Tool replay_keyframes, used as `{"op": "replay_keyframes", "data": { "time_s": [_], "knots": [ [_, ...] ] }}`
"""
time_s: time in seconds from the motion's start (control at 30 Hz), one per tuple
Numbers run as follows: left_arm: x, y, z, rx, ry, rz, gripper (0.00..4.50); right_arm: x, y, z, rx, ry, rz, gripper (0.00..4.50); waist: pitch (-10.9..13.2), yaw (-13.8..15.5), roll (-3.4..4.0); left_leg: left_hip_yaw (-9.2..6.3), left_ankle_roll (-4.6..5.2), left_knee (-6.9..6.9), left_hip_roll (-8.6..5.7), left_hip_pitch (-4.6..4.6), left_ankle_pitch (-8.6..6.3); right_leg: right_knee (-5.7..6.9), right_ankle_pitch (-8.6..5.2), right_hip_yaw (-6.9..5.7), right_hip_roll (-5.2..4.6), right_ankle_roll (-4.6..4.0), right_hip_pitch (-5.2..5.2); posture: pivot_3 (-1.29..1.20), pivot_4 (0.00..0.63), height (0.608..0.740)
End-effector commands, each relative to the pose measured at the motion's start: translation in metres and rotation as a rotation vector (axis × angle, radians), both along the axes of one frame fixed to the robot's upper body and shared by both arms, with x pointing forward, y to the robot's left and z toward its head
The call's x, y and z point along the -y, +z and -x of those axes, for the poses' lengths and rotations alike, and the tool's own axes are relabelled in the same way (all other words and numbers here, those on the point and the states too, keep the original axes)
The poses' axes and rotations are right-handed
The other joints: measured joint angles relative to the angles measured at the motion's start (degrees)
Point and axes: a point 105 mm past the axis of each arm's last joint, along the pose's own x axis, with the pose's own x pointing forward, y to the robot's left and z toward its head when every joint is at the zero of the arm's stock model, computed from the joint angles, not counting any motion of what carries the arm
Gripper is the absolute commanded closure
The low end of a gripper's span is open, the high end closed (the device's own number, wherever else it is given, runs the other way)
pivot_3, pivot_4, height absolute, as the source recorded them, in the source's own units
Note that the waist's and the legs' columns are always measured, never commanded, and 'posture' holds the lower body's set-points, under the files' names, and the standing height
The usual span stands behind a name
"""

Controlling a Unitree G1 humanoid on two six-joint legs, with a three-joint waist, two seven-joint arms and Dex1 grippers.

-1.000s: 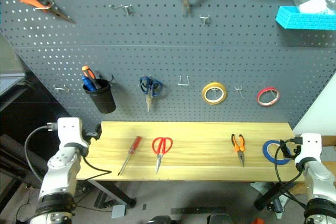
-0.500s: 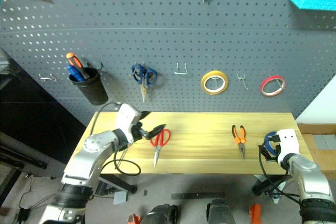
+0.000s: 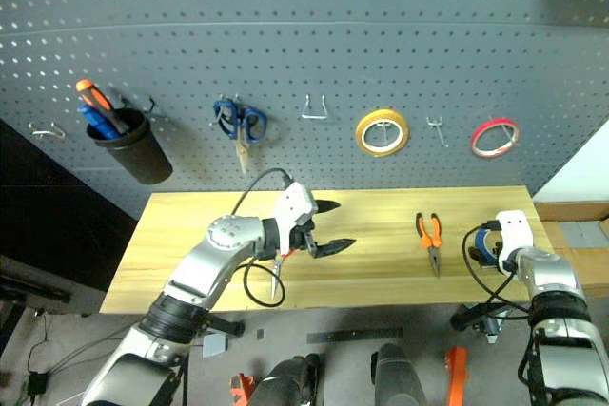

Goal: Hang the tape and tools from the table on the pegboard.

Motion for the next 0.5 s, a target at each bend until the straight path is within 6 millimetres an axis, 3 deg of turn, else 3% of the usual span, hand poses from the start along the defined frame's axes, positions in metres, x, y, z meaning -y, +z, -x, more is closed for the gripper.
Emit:
{"op": "replay_keyframes", "data": {
  "time_s": [0.03,0.2,0.23,0.33,0.5],
  "knots": [
    [0.008,0.005,0.008,0.039,-0.065,-0.007,0.06,0.007,0.000,0.000,-0.041,0.045,0.040,0.00,0.31,0.07,-0.05,-0.01,0.00,0.00,0.00,-0.03,0.00,-0.02,0.01,-0.01,0.00,0.01,0.00,-0.16,0.261,0.740],
    [0.016,0.007,0.018,0.023,-0.143,-0.001,0.06,0.008,-0.011,0.008,-0.139,0.095,0.049,0.00,0.65,0.17,-0.10,-0.01,0.01,0.06,-0.03,-0.08,0.00,-0.04,0.04,0.01,0.00,0.07,-0.01,-0.15,0.263,0.740],
    [0.016,0.006,0.021,0.019,-0.164,-0.007,0.02,0.008,-0.015,0.011,-0.161,0.116,0.069,0.18,0.66,0.17,-0.12,0.00,0.01,0.06,-0.03,-0.08,0.00,-0.05,0.04,0.02,0.00,0.08,-0.01,-0.15,0.263,0.740],
    [0.015,0.005,0.023,0.017,-0.190,-0.022,0.00,0.007,-0.020,0.014,-0.191,0.140,0.090,0.95,0.66,0.18,-0.14,-0.02,0.01,0.09,-0.02,-0.07,-0.01,-0.03,0.04,0.01,0.00,0.09,-0.01,-0.15,0.263,0.740],
    [0.017,0.009,0.022,0.026,-0.202,-0.025,0.00,0.004,-0.034,0.023,-0.248,0.174,0.127,2.73,0.67,0.21,-0.15,-0.06,0.01,0.43,-0.02,-0.12,-0.01,-0.01,0.04,0.01,0.03,0.35,0.06,-0.15,0.260,0.740]
  ]
}}
